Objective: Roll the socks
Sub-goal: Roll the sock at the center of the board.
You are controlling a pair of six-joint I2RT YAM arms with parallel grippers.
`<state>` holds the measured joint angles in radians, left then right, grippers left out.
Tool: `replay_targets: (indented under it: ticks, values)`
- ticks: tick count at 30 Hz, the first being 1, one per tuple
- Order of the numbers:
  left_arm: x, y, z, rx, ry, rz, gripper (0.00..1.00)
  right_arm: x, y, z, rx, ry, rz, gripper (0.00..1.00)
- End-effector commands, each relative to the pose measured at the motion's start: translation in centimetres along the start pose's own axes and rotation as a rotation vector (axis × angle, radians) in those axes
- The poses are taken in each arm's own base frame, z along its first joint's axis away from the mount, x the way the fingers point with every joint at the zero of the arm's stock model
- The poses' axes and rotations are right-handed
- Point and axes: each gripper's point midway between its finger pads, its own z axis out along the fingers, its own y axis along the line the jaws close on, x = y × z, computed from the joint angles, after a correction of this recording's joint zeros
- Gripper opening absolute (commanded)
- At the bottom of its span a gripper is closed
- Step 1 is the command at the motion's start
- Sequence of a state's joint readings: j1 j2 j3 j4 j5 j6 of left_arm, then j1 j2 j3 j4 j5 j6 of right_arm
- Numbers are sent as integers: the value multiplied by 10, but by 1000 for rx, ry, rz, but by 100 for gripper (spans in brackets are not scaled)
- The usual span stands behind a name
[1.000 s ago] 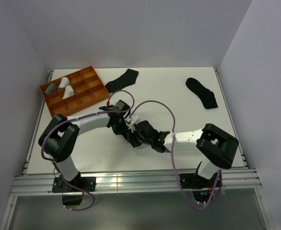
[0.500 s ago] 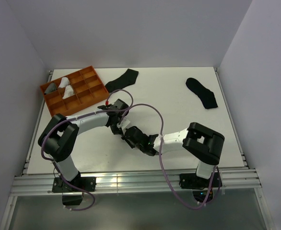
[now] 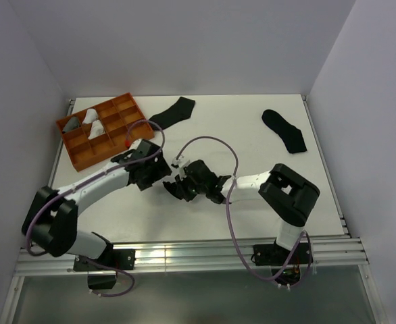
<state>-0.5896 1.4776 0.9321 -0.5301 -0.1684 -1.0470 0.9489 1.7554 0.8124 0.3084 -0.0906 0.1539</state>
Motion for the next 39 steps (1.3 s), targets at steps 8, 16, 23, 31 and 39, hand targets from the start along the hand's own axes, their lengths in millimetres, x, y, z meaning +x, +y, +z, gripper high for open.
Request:
replay_targets:
  ticks: [8, 16, 23, 31, 39]
  values:
    - [-4, -7, -22, 277, -62, -203, 84, 30, 16, -5, -421, 223, 453, 0]
    - [36, 0, 4, 232, -1, -163, 80, 36, 10, -4, -541, 262, 710, 0]
    - [42, 10, 25, 139, 6, -144, 66, 39, 0, -5, -537, 264, 766, 0]
    - [44, 20, 38, 47, 16, -115, 41, 32, -2, -8, -524, 229, 714, 3]
    - [50, 26, 43, -35, 69, -40, 31, 4, -15, -25, -341, 106, 452, 35]
